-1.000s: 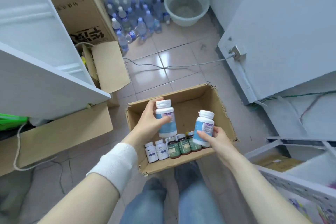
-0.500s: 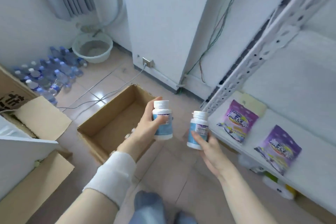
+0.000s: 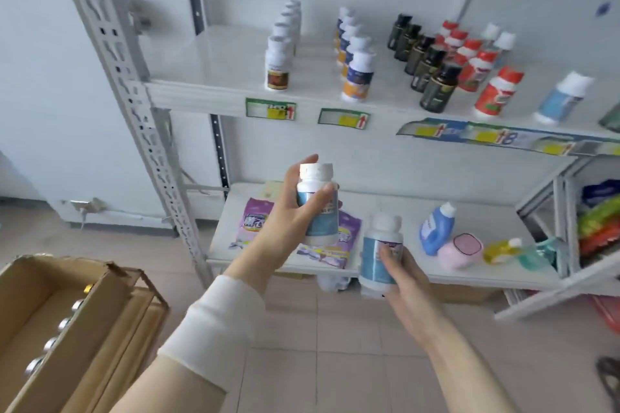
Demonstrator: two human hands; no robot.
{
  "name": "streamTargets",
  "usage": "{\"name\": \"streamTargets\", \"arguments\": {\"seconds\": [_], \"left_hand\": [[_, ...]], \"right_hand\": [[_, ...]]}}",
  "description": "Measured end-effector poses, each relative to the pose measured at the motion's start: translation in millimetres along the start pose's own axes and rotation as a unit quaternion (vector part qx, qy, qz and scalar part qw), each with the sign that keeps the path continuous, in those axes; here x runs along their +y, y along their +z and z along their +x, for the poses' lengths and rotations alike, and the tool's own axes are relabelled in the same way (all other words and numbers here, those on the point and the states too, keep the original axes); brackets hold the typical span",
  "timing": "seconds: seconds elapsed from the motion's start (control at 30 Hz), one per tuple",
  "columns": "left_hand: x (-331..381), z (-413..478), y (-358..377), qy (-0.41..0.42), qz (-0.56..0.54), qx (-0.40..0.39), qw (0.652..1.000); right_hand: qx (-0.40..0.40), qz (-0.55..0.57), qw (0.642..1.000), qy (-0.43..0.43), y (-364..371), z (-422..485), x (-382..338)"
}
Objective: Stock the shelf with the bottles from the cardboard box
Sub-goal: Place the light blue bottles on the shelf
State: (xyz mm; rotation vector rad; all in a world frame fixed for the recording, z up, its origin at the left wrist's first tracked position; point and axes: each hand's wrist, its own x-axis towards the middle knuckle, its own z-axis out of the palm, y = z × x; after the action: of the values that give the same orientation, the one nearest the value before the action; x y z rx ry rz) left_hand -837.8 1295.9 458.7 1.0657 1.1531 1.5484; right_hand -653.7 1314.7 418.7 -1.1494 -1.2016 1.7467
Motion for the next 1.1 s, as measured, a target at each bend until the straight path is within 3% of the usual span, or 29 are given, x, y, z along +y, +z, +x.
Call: {"name": "streamTargets", "arguments": {"seconds": [0.2,0.43,0.63,0.93,1.1], "left_hand": [[20,49,138,0.022,0.006,-0.100,0.995],[39,137,239,0.059,0.049,-0.169,0.983],[65,249,297,0.125,0.089,-0.171,0.973],[71,394,351,0.130,0.205,-0.187,0.952],[59,455,370,0.095,0.253,-0.168,0.948]], "right_hand": [[0.083,0.012,0.994,-0.068,-115,-12,-68],[0.133,0.011,0.981,-0.138,-211,25,-151],[0.131,0.002,0.964,-0.230,-268,95,-247],[0.183,-0.100,0.948,-0.239,-345,202,-329],[0.113,-0.113,0.954,-0.253,-364,260,-357]]}}
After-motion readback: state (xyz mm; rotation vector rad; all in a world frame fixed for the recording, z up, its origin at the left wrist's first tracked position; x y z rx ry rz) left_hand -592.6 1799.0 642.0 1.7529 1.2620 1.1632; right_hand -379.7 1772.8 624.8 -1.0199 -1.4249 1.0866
